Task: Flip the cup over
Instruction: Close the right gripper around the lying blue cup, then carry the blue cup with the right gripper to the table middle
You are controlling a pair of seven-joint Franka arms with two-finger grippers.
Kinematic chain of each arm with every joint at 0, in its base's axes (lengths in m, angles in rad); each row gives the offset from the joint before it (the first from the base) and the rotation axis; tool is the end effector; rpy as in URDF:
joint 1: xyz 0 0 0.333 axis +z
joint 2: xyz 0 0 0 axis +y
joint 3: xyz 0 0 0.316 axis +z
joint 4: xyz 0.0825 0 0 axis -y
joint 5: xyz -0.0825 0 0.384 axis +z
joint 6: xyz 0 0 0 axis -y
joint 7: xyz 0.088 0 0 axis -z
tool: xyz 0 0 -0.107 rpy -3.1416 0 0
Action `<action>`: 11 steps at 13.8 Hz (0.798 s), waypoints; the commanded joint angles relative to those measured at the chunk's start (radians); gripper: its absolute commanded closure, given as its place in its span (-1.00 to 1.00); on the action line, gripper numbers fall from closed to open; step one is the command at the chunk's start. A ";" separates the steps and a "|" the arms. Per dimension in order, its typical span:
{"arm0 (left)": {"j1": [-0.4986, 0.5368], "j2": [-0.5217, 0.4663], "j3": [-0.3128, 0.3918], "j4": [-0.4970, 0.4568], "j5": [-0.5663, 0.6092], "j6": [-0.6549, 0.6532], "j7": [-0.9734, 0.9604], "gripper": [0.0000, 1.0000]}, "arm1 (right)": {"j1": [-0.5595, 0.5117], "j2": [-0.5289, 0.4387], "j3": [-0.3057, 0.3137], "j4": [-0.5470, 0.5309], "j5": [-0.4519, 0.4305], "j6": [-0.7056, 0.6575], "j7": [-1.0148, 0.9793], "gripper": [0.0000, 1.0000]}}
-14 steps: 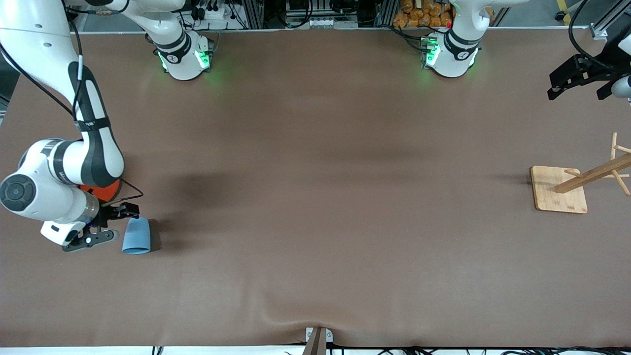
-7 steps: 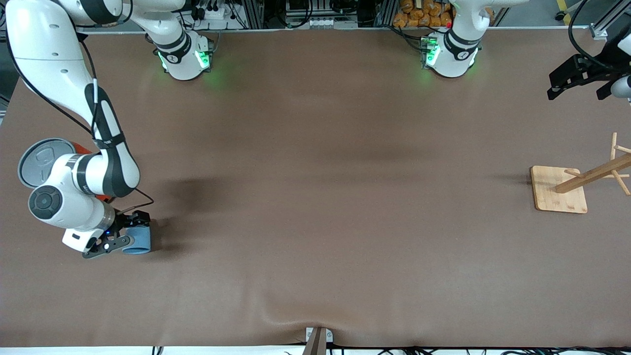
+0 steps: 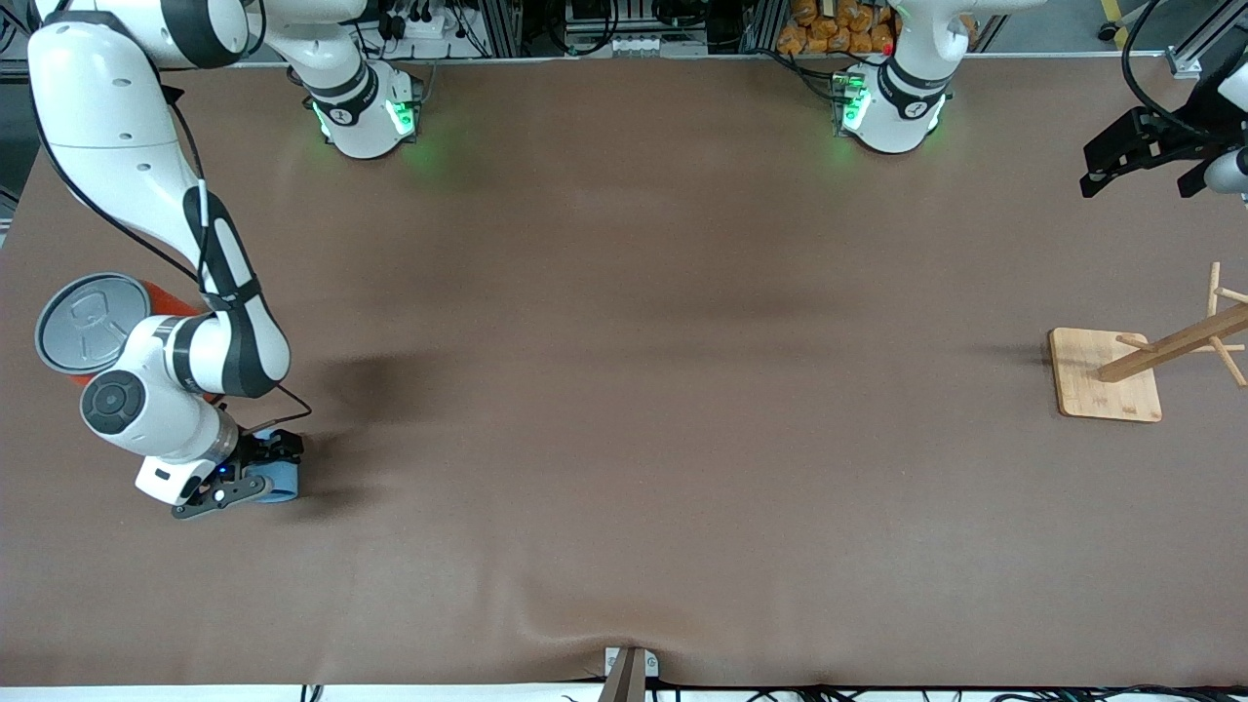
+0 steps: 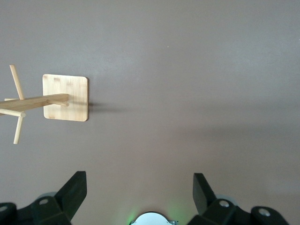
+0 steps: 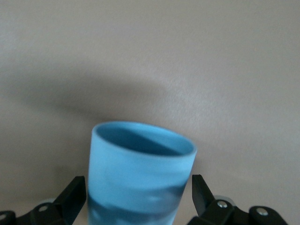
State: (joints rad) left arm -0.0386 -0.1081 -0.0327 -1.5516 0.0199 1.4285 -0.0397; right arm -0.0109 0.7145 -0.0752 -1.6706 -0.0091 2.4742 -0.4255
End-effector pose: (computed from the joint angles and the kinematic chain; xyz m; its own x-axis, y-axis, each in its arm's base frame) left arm 0.5036 -0.0347 0.6783 0.9995 -0.0285 -0.0141 -0.0289 -0.9993 -0.0238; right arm 0.6883 -0.0534 0.1974 0.9309 0.3605 0.0590 0.3549 -0.9308 0.0876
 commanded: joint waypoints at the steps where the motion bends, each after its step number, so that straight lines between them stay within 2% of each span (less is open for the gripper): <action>1: 0.003 0.005 -0.007 0.018 0.018 -0.019 0.014 -1.00 | -0.024 0.040 0.014 0.026 -0.005 0.042 -0.013 -1.00; 5: 0.002 0.005 -0.009 0.018 0.018 -0.019 0.014 -1.00 | -0.024 0.052 0.014 0.032 0.007 0.043 -0.007 -1.00; 7: 0.002 0.004 -0.009 0.018 0.018 -0.019 0.014 -1.00 | -0.024 0.054 0.014 0.031 0.081 0.042 -0.015 -1.00; 9: 0.002 0.004 -0.009 0.018 0.018 -0.019 0.014 -1.00 | -0.023 0.052 0.014 0.032 0.086 0.032 -0.016 -0.63; 11: 0.002 0.004 -0.009 0.018 0.018 -0.019 0.014 -1.00 | -0.020 0.049 0.014 0.032 0.086 0.028 -0.016 -0.53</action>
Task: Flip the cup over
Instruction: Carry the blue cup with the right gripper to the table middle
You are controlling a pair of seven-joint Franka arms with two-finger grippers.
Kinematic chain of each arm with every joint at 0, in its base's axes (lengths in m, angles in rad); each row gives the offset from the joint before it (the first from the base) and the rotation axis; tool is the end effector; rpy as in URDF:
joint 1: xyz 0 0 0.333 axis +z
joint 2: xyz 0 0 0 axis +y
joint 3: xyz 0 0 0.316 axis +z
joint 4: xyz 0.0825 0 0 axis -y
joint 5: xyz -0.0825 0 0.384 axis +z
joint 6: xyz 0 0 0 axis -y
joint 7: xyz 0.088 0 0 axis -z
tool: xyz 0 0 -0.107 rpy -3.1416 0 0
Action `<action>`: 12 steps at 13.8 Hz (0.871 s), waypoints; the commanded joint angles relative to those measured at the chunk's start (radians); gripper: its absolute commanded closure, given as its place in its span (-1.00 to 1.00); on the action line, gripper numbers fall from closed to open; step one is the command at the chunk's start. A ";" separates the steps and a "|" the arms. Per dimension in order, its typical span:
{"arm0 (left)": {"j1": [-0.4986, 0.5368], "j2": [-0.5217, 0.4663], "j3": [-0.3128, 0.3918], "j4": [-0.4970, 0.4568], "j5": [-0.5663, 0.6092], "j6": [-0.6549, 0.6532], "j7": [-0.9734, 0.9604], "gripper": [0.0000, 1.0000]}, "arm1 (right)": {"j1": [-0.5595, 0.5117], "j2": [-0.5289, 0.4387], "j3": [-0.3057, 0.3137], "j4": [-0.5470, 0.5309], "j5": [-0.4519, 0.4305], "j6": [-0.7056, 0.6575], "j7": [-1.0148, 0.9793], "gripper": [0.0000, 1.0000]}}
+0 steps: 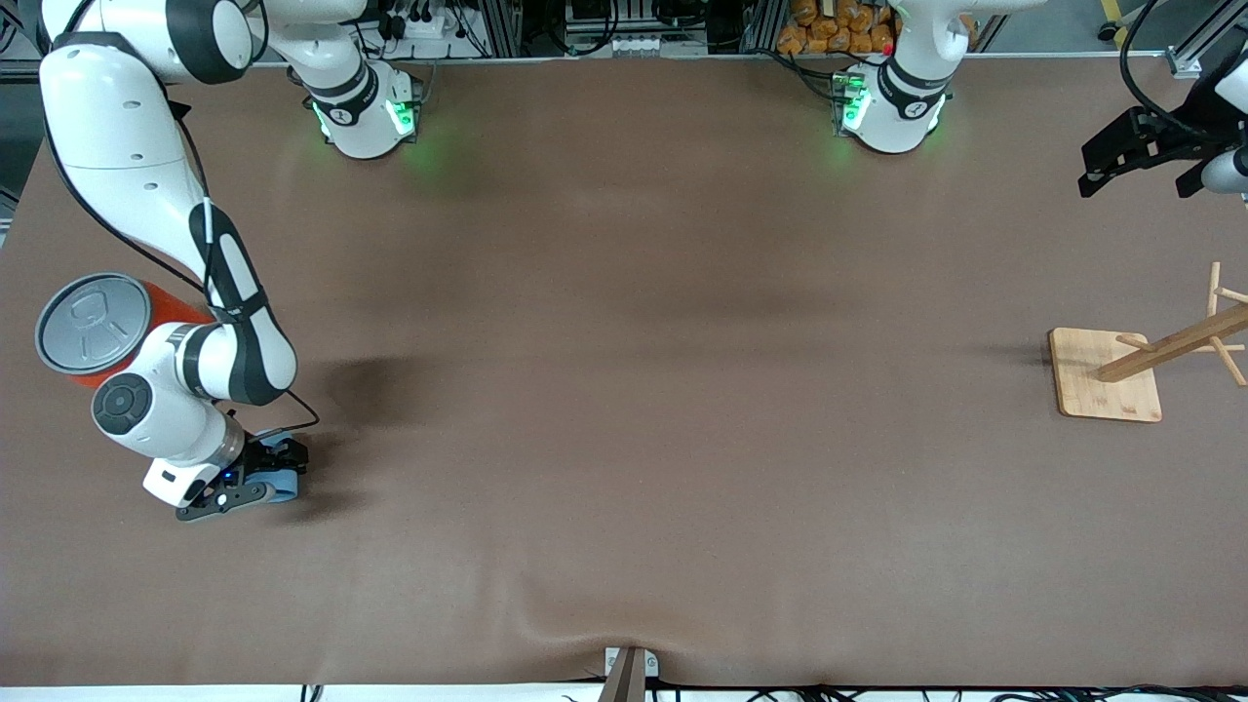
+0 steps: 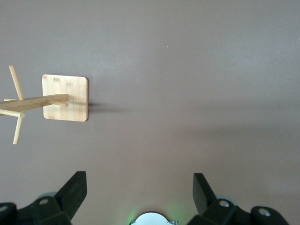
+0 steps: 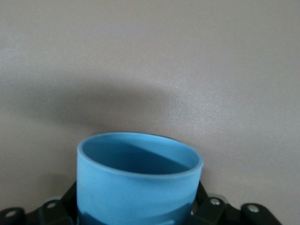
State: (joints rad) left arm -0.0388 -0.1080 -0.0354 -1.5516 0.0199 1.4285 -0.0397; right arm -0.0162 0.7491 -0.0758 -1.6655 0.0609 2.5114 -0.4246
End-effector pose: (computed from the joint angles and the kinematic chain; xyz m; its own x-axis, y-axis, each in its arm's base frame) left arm 0.5035 -0.0363 0.6783 0.9994 -0.0314 -0.0142 -0.0317 -0.9992 -0.0241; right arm 0.6882 -0.0579 0.1794 0.9487 0.3041 0.0861 0.3006 -0.9524 0.0510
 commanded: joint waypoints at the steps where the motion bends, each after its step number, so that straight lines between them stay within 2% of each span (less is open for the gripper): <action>1: 0.002 0.004 -0.006 0.018 0.018 -0.019 0.014 -1.00 | -0.013 0.012 0.014 0.026 0.016 -0.010 -0.020 -0.53; 3: 0.000 0.004 -0.006 0.018 0.018 -0.019 0.014 -1.00 | -0.008 0.004 0.016 0.030 0.016 -0.034 -0.051 -0.53; 7: 0.000 0.004 -0.006 0.018 0.018 -0.019 0.014 -1.00 | -0.008 0.006 0.040 0.140 0.020 -0.221 -0.166 -0.53; 10: 0.002 0.004 -0.006 0.018 0.018 -0.019 0.015 -1.00 | -0.004 -0.014 0.128 0.171 0.010 -0.244 -0.177 -0.53; 12: 0.004 0.005 -0.006 0.019 0.018 -0.019 0.015 -1.00 | 0.024 -0.020 0.189 0.223 -0.015 -0.288 -0.256 -0.53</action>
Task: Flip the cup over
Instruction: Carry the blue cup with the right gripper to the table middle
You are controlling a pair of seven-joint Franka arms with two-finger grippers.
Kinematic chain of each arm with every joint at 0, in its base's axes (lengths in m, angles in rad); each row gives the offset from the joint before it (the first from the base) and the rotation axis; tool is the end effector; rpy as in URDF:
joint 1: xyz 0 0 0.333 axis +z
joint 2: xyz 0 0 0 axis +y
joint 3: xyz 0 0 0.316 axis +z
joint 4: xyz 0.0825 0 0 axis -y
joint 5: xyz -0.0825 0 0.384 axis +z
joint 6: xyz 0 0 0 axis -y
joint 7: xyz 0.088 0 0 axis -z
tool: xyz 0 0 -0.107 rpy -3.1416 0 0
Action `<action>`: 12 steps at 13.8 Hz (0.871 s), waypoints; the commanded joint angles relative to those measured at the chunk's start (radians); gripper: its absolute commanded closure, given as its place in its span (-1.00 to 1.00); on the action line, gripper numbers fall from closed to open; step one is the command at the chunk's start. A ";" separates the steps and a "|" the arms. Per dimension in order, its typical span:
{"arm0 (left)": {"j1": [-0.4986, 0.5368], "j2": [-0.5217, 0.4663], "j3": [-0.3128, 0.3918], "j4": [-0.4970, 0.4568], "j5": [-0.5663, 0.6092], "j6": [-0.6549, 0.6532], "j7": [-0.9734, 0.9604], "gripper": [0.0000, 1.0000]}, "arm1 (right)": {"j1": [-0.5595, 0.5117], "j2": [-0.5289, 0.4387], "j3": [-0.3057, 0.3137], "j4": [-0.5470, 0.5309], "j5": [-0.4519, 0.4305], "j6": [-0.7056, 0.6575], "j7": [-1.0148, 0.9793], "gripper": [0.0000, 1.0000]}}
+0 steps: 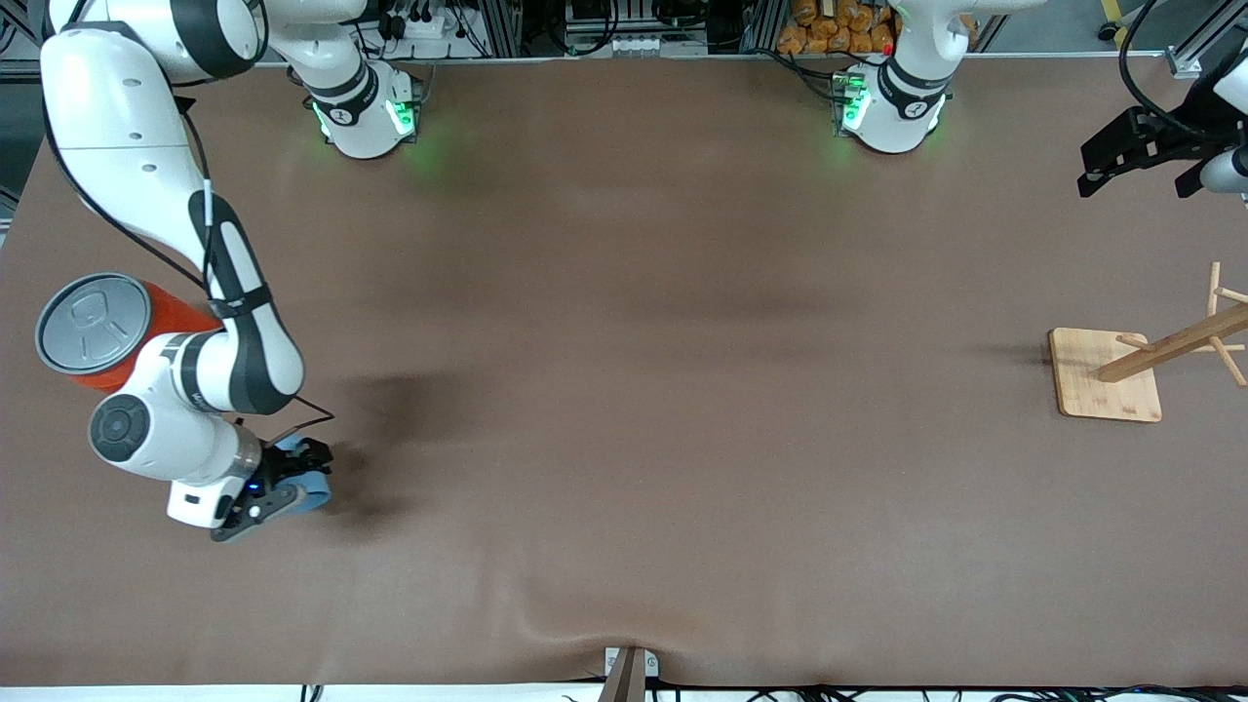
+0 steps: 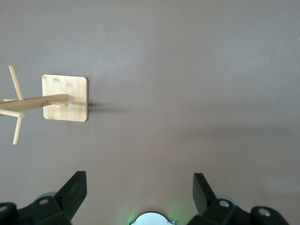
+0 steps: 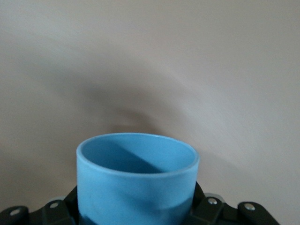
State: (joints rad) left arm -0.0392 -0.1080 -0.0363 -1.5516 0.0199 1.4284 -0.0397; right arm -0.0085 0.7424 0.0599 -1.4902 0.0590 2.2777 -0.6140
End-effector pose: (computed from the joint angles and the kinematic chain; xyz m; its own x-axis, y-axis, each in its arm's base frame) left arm 0.5034 -0.0370 0.6783 0.9994 -0.0327 -0.0143 -0.0330 -0.9992 -0.0242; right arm 0.7203 0.0310 0.2371 0.8170 0.5703 0.0856 0.5750 -0.8168 -0.0460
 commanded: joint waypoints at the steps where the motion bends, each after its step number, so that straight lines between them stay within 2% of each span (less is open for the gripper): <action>1: 0.002 0.004 -0.005 0.019 0.018 -0.019 0.015 -1.00 | 0.054 -0.014 0.058 0.086 -0.011 -0.104 -0.078 -0.53; 7: 0.004 0.002 -0.005 0.019 0.018 -0.019 0.015 -1.00 | 0.274 -0.003 0.063 0.104 0.001 -0.123 -0.168 -0.53; 10: 0.004 0.001 -0.005 0.019 0.018 -0.019 0.015 -1.00 | 0.306 -0.002 0.129 0.079 0.047 -0.112 -0.276 -0.51; 12: 0.002 0.001 -0.005 0.019 0.018 -0.019 0.015 -1.00 | 0.364 0.006 0.132 0.084 0.036 -0.051 -0.309 -0.52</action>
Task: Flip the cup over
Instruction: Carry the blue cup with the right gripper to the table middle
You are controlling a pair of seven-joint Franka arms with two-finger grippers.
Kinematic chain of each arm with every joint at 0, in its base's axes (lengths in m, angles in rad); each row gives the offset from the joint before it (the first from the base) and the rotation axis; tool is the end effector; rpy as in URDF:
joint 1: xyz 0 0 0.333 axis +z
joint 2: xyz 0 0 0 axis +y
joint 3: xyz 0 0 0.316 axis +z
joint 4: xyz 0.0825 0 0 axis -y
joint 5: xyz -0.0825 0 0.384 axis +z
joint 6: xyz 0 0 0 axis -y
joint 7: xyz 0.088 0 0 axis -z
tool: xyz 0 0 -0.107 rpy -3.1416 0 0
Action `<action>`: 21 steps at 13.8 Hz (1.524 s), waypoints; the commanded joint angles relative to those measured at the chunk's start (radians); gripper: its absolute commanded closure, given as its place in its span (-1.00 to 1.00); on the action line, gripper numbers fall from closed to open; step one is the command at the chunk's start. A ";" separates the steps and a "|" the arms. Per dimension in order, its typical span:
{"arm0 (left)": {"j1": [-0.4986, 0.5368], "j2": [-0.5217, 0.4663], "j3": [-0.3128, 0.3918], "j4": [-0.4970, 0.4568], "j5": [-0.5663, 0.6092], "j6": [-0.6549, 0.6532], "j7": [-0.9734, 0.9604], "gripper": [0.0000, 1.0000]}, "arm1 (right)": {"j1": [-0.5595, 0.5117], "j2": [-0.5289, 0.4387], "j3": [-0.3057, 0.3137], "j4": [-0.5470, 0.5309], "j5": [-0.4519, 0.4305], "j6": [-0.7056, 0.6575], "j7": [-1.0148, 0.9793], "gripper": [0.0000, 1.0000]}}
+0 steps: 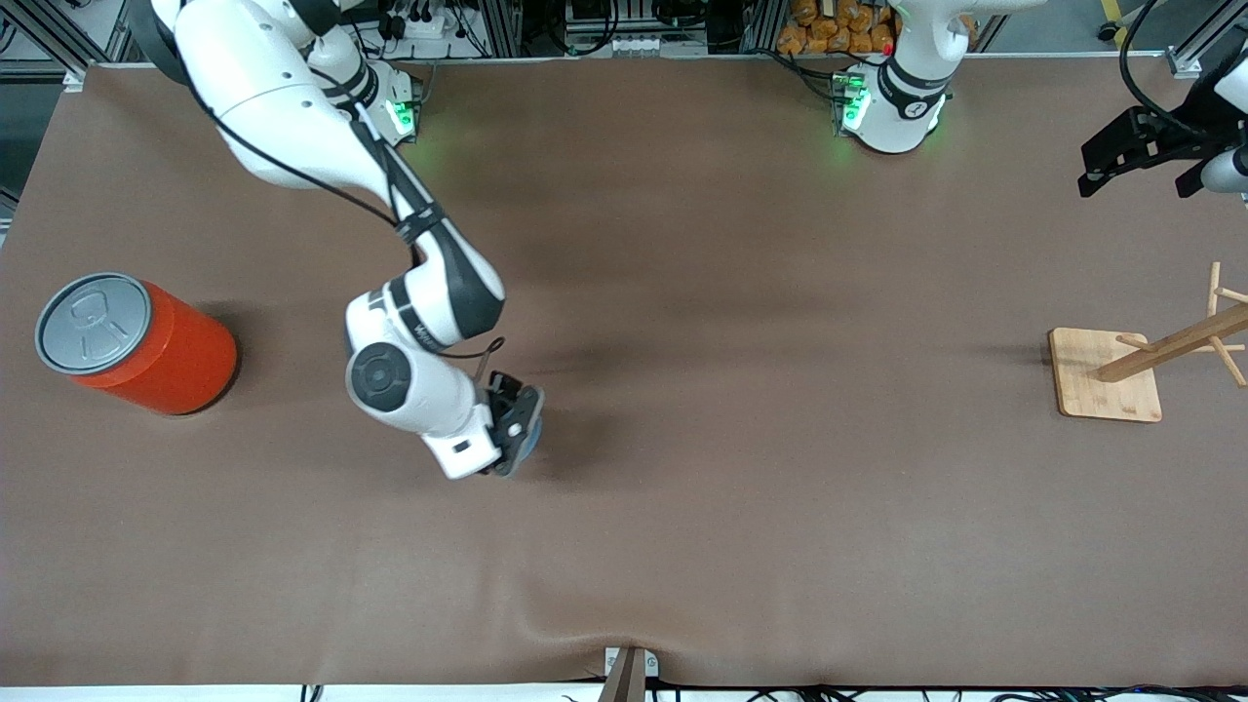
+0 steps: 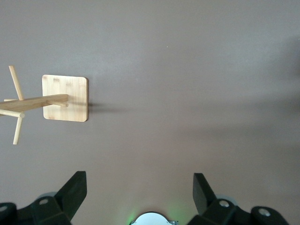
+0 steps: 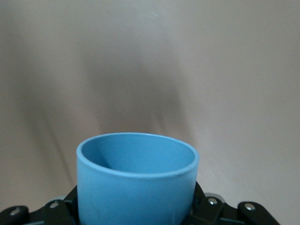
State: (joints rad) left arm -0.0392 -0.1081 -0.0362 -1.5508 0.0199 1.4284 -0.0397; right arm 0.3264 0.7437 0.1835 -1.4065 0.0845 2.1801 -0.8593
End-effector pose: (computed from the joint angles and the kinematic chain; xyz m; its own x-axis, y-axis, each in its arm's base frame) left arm 0.5034 -0.0369 0.6787 0.9994 -0.0326 -0.0134 -0.0329 -0.9992 -0.0242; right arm 0.6512 0.3365 0.2713 0.2986 0.9397 0.1664 0.9531 -0.2846 -0.1034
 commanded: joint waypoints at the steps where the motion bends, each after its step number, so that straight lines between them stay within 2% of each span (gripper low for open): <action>1: 0.001 0.002 -0.005 0.018 0.018 -0.019 0.014 -1.00 | 0.069 0.014 0.007 -0.008 -0.012 0.128 -0.113 -0.53; 2: 0.001 0.002 -0.005 0.018 0.018 -0.019 0.014 -1.00 | 0.106 0.016 0.007 -0.020 -0.026 0.182 -0.139 -0.53; 4: -0.001 0.002 -0.005 0.018 0.018 -0.019 0.014 -1.00 | 0.160 0.017 -0.006 -0.025 -0.055 0.198 -0.138 -0.53; 8: -0.004 0.005 -0.005 0.018 0.018 -0.019 0.014 -1.00 | 0.189 0.060 -0.009 -0.025 -0.138 0.257 -0.135 -0.52; 12: -0.002 0.005 -0.005 0.018 0.018 -0.019 0.014 -1.00 | 0.207 0.089 -0.010 -0.029 -0.149 0.303 -0.135 -0.52; 15: -0.002 0.004 -0.005 0.018 0.018 -0.019 0.014 -1.00 | 0.232 0.100 -0.027 -0.029 -0.187 0.316 -0.133 -0.52; 18: -0.001 0.002 -0.005 0.018 0.018 -0.019 0.014 -1.00 | 0.290 0.117 -0.084 -0.029 -0.189 0.354 -0.107 -0.55; 19: 0.001 0.001 -0.005 0.018 0.018 -0.019 0.014 -1.00 | 0.305 0.117 -0.094 -0.029 -0.189 0.356 -0.087 -0.61; 20: 0.001 0.001 -0.005 0.017 0.018 -0.019 0.012 -1.00 | 0.316 0.117 -0.104 -0.029 -0.189 0.356 -0.067 -0.96; 21: 0.001 0.001 -0.005 0.017 0.018 -0.019 0.014 -1.00 | 0.318 0.115 -0.104 -0.028 -0.189 0.356 -0.064 -1.00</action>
State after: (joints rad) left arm -0.0412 -0.1081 -0.0370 -1.5505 0.0199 1.4284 -0.0397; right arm 0.6249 0.8562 0.0993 -1.4356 -0.0840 2.5070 -0.9454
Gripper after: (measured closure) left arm 0.000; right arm 0.115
